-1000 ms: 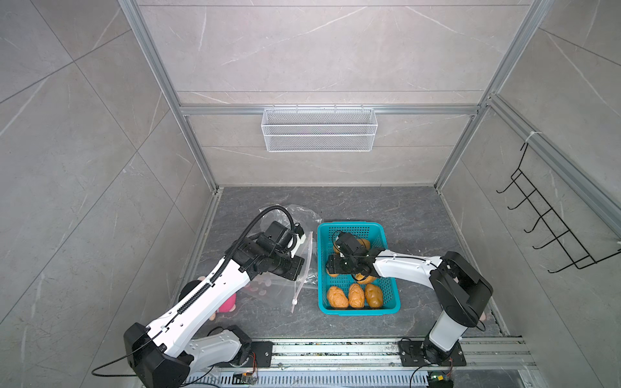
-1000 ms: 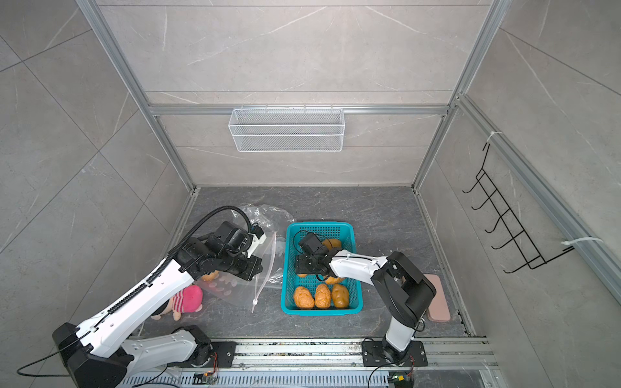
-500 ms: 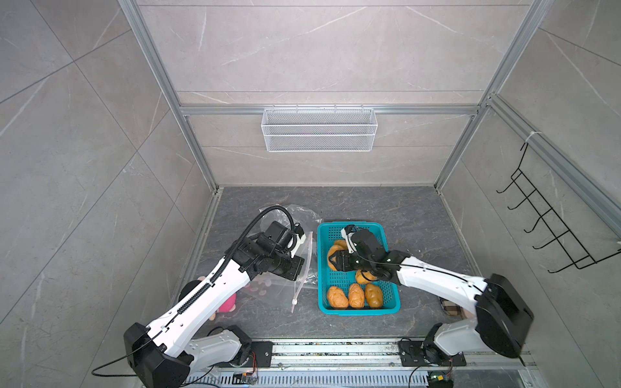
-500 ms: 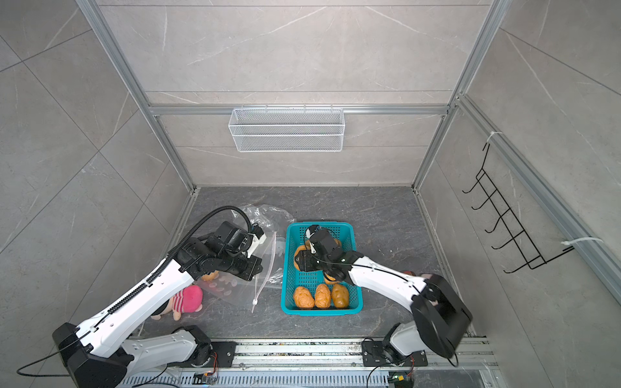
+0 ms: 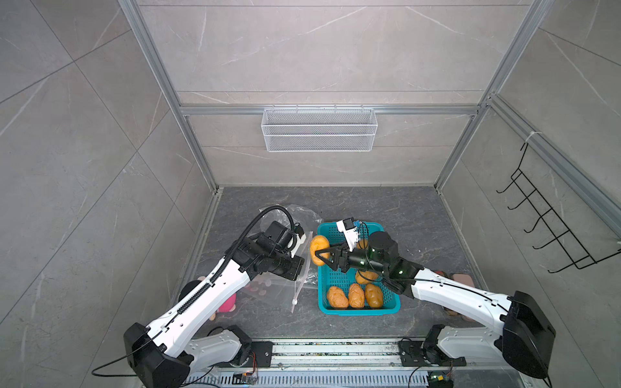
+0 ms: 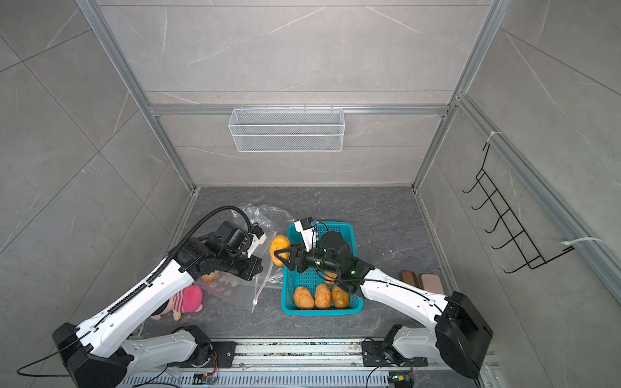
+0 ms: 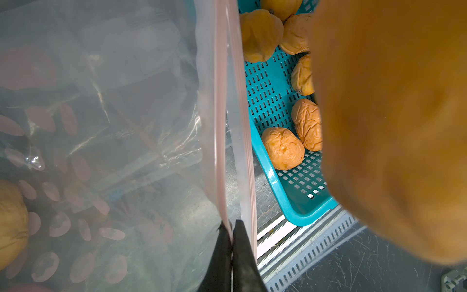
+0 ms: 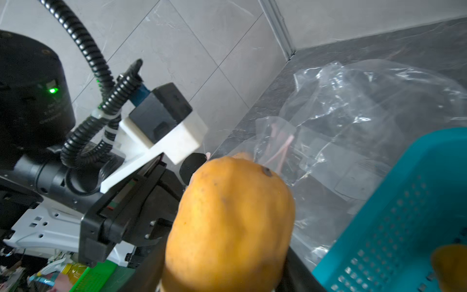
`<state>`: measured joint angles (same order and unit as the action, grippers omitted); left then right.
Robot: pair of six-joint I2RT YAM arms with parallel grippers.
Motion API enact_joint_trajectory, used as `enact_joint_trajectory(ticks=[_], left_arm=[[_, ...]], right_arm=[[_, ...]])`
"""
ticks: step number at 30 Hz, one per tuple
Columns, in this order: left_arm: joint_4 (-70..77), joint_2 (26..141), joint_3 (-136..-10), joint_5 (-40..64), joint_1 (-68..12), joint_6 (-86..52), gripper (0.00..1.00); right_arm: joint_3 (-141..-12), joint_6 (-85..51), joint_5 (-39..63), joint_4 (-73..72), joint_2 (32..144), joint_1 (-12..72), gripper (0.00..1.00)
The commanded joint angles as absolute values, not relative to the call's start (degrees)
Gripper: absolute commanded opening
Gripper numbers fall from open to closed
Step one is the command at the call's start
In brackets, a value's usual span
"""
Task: Put the potatoes into a zipper bag and zip it
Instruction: Place the potato into the zipper food storage bag.
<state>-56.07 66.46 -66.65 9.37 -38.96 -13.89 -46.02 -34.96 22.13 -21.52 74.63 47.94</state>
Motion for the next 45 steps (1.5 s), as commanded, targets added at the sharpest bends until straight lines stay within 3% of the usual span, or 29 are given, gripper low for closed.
enact_joint_trajectory(ticks=[1, 17, 45], left_arm=[[-55.5, 65.7, -69.6, 10.6, -39.0, -14.4, 0.00], [-54.9, 64.1, -70.3, 12.0, -39.1, -16.1, 0.00], [-53.5, 67.2, -71.5, 9.9, -39.0, -16.7, 0.00]], right_arm=[[-48.9, -36.4, 23.7, -26.2, 77.1, 49.4, 0.57], [-45.8, -34.9, 19.0, -24.6, 82.2, 49.6, 0.57], [-56.6, -23.1, 15.9, -0.1, 84.9, 52.8, 0.57]])
